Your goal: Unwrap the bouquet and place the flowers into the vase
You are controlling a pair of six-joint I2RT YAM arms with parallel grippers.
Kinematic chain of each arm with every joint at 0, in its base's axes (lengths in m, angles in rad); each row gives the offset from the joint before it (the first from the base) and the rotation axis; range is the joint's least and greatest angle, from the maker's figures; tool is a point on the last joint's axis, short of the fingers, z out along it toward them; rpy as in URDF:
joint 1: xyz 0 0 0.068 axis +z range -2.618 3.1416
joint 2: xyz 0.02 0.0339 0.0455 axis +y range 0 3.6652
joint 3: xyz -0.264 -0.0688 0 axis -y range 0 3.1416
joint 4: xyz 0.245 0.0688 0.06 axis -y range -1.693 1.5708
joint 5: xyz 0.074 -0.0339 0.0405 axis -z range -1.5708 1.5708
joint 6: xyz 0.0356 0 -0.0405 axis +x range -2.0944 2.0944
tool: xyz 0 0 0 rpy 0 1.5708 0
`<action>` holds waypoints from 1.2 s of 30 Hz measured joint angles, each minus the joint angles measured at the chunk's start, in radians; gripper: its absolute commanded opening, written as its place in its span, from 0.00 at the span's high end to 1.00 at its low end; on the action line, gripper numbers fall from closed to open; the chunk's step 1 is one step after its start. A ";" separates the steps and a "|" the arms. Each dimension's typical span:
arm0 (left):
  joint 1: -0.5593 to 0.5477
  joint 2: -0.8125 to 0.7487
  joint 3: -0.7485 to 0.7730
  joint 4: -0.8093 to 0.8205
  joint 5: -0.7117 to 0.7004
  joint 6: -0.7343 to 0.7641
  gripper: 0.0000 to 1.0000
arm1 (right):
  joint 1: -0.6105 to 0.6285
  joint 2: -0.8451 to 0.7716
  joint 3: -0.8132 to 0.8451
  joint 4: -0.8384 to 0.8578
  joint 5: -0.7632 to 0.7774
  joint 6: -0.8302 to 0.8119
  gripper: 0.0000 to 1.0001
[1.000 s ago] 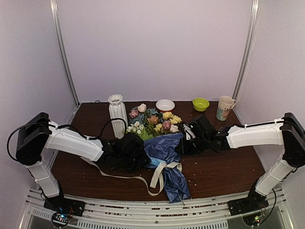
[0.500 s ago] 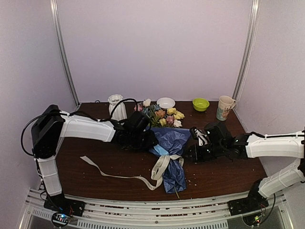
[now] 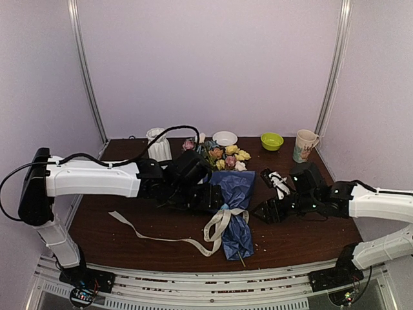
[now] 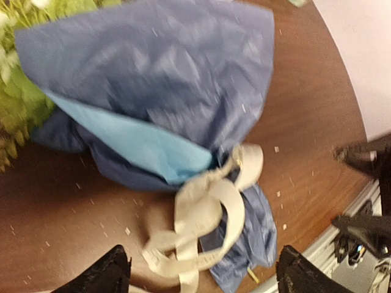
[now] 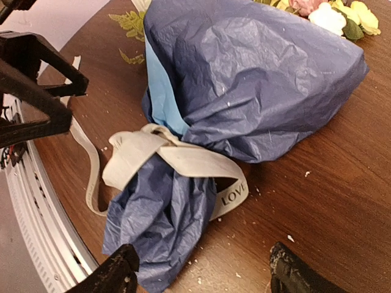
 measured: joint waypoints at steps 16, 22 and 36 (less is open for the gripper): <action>-0.100 0.048 -0.049 0.020 0.051 -0.180 0.20 | -0.018 0.066 -0.166 0.262 0.083 -0.103 0.32; -0.100 0.095 -0.049 0.063 0.089 -0.194 0.24 | -0.039 0.149 -0.167 0.367 0.056 -0.031 0.34; -0.074 0.025 -0.048 0.007 0.050 -0.254 0.21 | -0.068 0.381 -0.108 0.496 0.004 0.017 0.42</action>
